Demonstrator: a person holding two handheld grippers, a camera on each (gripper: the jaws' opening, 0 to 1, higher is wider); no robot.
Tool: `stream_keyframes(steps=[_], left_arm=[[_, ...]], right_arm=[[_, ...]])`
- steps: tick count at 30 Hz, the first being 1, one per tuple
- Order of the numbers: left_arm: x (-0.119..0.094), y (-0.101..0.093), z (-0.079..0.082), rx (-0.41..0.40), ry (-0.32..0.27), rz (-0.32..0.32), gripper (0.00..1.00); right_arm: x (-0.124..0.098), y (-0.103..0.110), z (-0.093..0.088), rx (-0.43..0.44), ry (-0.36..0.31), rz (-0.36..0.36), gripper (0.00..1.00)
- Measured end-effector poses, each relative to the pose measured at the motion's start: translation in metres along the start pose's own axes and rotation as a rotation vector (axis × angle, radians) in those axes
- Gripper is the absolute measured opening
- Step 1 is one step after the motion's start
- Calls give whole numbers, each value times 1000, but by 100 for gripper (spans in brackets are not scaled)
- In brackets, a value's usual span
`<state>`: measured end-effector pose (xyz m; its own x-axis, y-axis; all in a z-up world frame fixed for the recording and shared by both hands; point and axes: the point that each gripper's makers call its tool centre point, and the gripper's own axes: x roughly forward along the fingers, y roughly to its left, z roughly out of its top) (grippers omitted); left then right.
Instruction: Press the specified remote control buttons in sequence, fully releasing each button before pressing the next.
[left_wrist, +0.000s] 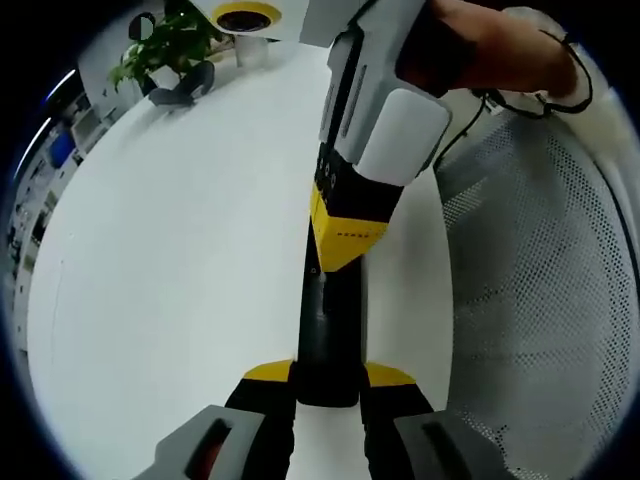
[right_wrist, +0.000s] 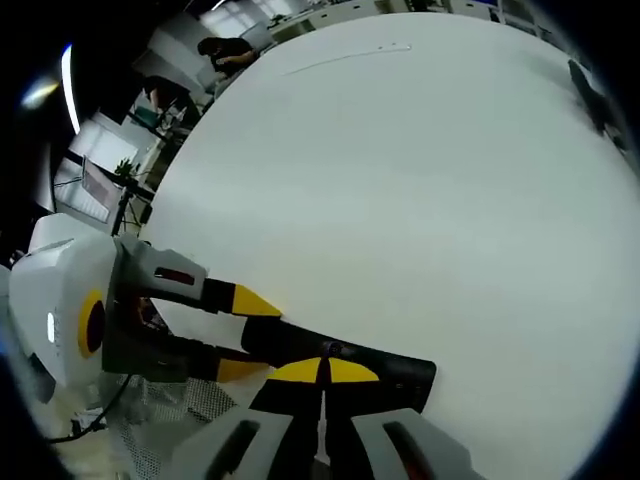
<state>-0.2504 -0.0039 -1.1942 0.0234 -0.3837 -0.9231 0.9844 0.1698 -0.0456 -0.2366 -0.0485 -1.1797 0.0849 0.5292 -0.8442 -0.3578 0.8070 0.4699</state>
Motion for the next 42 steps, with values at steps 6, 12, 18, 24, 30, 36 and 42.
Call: stream_keyframes(steps=[6, 12, 18, 24, 30, 36, 42], left_arm=[[0, 0, 0, -2, -4, -1, 22], [0, -1, 0, 0, -9, 2, 22], [0, 0, 0, -1, -12, 1, 22], [0, 0, 0, -1, -15, -1, 22], [0, 0, 0, -1, -19, 0, 22], [-1, -1, 0, -4, -25, 3, 22], [0, 0, 0, -5, -16, -1, 22]], right_arm=[[3, 0, -4, -11, 18, -3, 0], [3, -1, -4, 5, 13, 14, 0], [4, -1, -3, -17, 17, -19, 0], [6, -1, -2, -35, 22, -47, 0], [6, -1, -2, -78, 25, -92, 0], [6, -1, -2, -75, 27, -92, 0], [4, -1, -4, -84, -8, -71, 0]])
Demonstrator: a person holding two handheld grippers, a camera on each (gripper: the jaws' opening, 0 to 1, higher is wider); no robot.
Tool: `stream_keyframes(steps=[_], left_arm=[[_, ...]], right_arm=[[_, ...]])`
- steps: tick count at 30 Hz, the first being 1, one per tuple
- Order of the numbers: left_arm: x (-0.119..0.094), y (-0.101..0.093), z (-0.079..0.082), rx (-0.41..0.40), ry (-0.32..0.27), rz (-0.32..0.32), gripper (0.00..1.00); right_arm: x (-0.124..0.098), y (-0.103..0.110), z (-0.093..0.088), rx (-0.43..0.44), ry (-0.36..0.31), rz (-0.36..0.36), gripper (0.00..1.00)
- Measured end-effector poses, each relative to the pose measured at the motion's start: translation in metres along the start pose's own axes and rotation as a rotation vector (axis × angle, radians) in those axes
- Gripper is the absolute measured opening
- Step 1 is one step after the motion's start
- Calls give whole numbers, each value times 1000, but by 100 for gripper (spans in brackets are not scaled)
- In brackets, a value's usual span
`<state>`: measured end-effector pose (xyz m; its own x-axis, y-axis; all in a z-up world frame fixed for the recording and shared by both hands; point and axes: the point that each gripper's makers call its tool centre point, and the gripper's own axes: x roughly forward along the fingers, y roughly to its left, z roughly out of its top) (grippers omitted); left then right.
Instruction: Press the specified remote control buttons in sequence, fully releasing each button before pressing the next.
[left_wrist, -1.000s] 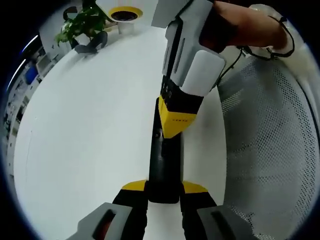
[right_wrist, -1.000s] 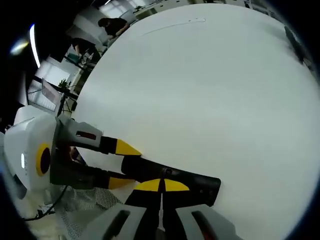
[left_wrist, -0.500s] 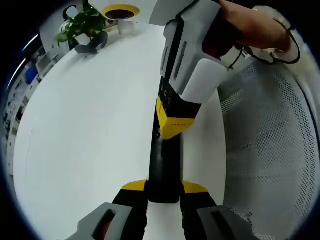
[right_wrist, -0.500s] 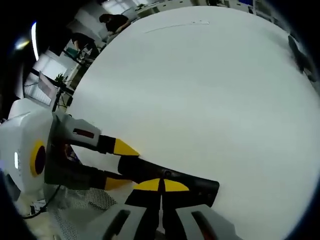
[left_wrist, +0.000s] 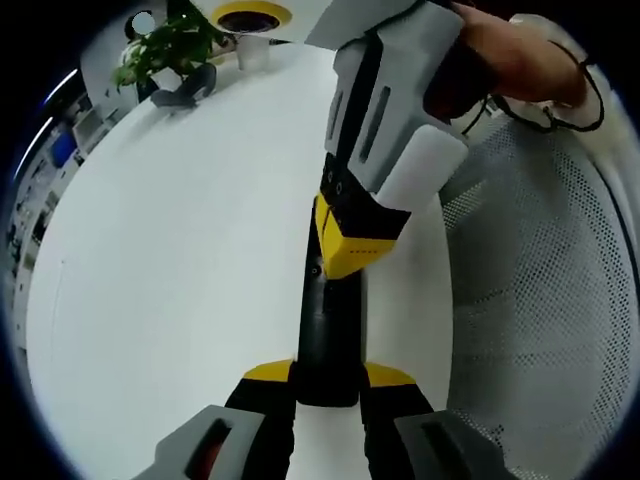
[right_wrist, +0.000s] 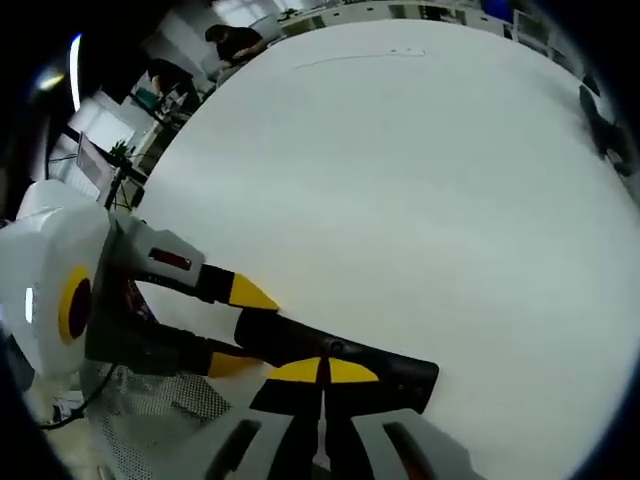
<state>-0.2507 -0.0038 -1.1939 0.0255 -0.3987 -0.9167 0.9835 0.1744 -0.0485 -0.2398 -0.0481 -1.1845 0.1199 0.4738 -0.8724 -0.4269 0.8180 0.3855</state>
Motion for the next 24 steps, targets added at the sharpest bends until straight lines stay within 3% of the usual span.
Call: stream_keyframes(steps=[5, 7, 9, 24], left_arm=[[0, 0, 0, -11, 2, 1, 22], [1, 0, 0, -9, 5, 1, 22], [0, 0, 0, -7, 7, 0, 22], [1, 0, 0, -5, 1, 1, 22]], right_arm=[[-1, 2, -2, 16, 8, 7, 0], [-1, 4, -9, 31, 50, 21, 0], [-3, 3, -7, 22, 28, 19, 0], [-2, 4, -10, -8, 45, 21, 0]])
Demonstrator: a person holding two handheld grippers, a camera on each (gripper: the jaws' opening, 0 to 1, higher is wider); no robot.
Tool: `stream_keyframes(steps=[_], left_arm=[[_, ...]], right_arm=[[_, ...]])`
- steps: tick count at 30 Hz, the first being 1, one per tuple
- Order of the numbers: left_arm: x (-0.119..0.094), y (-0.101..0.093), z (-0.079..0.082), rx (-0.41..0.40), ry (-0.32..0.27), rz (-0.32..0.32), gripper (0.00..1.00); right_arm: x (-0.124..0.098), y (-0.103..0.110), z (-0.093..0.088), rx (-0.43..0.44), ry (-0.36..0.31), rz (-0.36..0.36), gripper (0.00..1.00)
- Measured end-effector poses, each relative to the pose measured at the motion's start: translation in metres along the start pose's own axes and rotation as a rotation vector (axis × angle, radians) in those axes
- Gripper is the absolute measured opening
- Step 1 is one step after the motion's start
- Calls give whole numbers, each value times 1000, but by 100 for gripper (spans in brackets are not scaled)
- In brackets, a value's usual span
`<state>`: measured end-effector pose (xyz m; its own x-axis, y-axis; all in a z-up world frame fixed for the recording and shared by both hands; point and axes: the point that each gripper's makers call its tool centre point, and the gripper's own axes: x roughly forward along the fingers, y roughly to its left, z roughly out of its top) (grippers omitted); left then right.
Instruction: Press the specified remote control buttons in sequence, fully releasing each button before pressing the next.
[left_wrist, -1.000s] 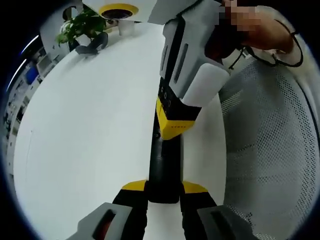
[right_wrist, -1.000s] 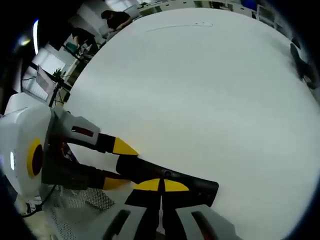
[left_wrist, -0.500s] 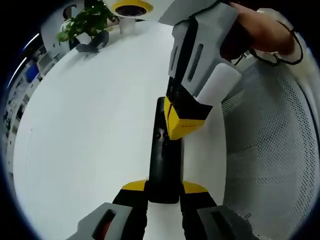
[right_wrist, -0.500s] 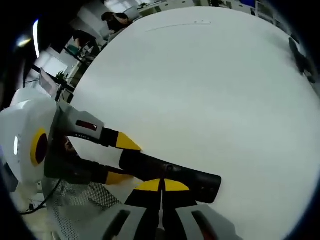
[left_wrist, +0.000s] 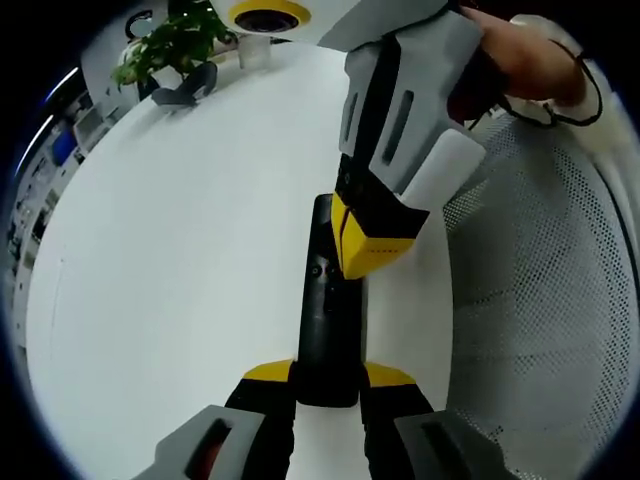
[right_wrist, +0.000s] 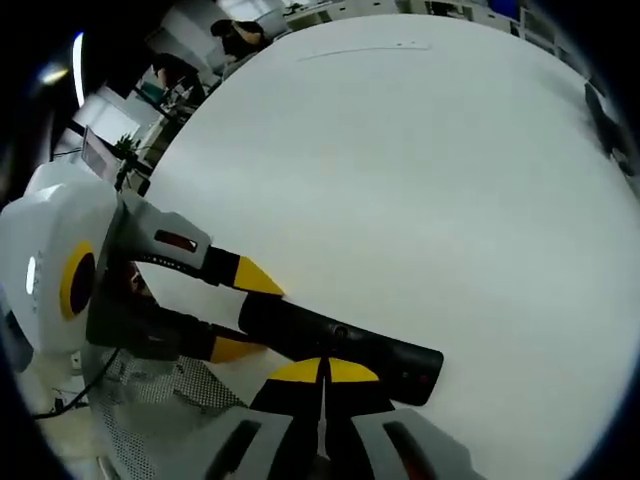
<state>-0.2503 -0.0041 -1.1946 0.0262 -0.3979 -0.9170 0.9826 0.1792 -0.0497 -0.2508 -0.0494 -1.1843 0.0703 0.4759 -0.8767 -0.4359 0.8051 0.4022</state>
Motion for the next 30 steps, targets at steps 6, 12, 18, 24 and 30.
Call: stream_keyframes(steps=[6, 12, 18, 24, 30], left_arm=[[0, -1, 0, 21, 4, 16, 22], [0, 0, 0, 17, -4, 19, 22], [0, 0, 0, 24, 9, 17, 22], [0, 0, 0, 25, 18, 19, 22], [0, 0, 0, 17, 18, 15, 22]], right_arm=[[0, 0, -1, 13, -7, 14, 0], [1, 0, -1, 5, -4, 13, 0], [1, 0, -1, -8, -5, 9, 0], [2, 0, -2, -91, 16, -14, 0], [4, 3, -3, -152, 29, -52, 0]])
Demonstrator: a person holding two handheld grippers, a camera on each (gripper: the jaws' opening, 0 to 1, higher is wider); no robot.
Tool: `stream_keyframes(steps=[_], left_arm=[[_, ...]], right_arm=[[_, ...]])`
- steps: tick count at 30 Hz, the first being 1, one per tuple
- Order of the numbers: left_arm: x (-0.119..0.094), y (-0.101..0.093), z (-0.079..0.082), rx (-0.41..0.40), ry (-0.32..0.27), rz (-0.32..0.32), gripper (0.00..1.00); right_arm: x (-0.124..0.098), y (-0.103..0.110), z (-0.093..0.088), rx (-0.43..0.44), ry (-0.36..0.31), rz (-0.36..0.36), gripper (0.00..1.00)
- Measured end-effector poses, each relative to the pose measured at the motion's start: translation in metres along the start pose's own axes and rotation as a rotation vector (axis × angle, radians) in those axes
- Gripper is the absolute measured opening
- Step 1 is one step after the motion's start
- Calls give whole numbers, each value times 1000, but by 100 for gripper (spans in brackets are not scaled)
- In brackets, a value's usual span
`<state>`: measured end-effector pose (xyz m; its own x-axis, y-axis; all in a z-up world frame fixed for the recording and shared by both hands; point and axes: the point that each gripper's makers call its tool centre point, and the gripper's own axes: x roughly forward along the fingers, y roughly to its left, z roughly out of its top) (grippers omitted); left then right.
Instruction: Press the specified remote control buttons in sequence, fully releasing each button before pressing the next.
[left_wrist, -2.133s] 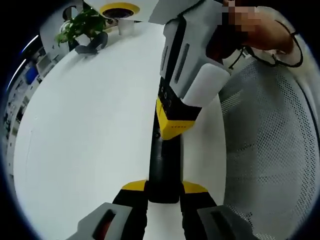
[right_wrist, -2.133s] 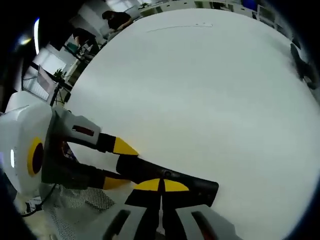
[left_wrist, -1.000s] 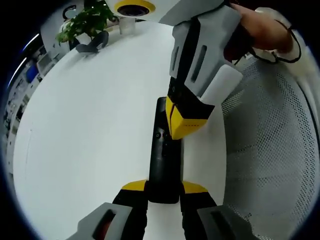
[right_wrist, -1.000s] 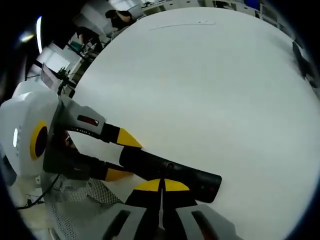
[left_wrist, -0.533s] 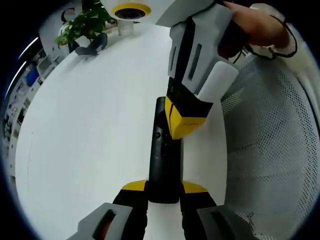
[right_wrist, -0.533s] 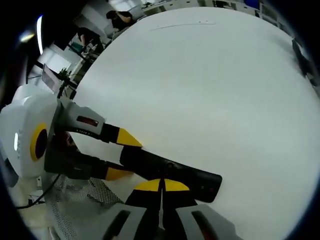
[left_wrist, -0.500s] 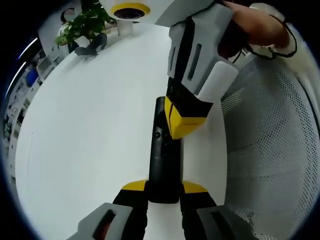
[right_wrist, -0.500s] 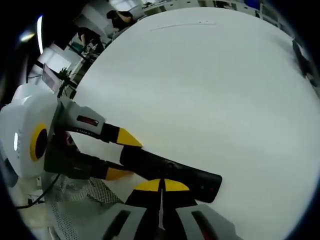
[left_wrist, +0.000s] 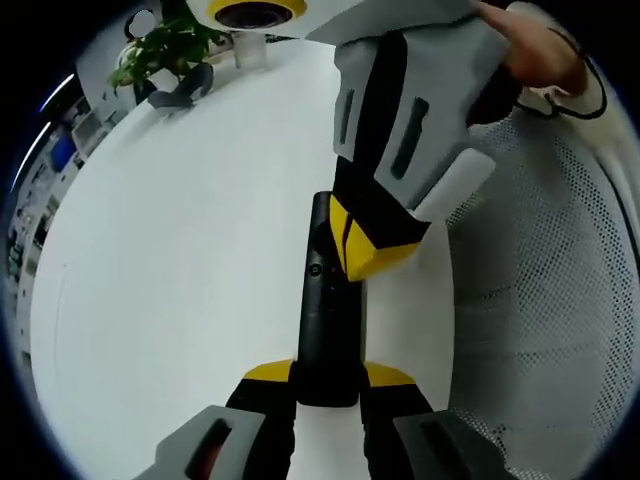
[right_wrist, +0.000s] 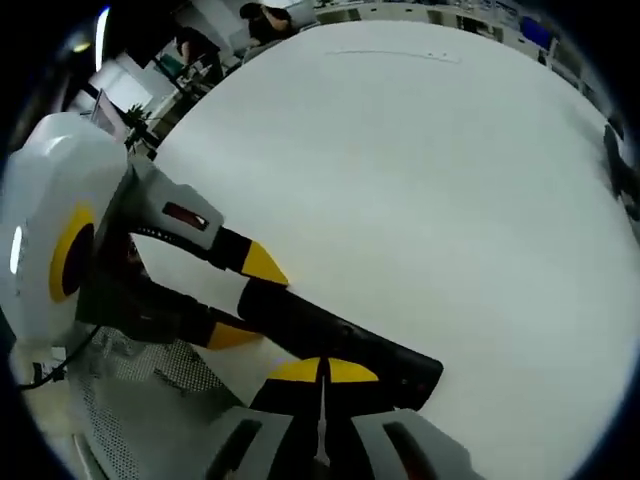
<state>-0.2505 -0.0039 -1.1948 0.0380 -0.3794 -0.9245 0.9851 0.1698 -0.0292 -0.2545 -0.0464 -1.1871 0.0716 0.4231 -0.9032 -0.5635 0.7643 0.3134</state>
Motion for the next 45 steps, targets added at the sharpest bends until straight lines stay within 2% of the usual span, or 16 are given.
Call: stream_keyframes(steps=[2, 7, 12, 15, 18, 22, 27, 33, 45], left_arm=[[0, 0, 0, 0, -1, 0, 22], [0, -1, 0, 6, -15, 4, 22], [0, -1, 0, 2, -18, 5, 22], [0, 0, 0, 5, -18, 0, 22], [-1, -1, 0, 3, -22, -7, 22], [-1, 0, 0, 3, -25, -9, 22], [-1, 0, 0, -1, -33, -7, 22], [-1, 0, 0, -2, -40, -7, 22], [-1, 1, 0, -13, -54, -6, 22]], right_arm=[[0, 0, 0, -42, -11, -9, 0], [-2, -1, -1, -20, -47, 11, 0], [-3, -1, 1, 126, -72, 84, 0], [-3, -4, 1, 165, -55, 102, 0], [-3, -4, 1, 170, -46, 109, 0], [-5, -4, 9, 181, -90, 124, 0], [-3, 2, 14, 176, -105, 155, 0], [3, 5, 15, 117, -102, 137, 0], [3, 5, 17, 125, -114, 128, 0]])
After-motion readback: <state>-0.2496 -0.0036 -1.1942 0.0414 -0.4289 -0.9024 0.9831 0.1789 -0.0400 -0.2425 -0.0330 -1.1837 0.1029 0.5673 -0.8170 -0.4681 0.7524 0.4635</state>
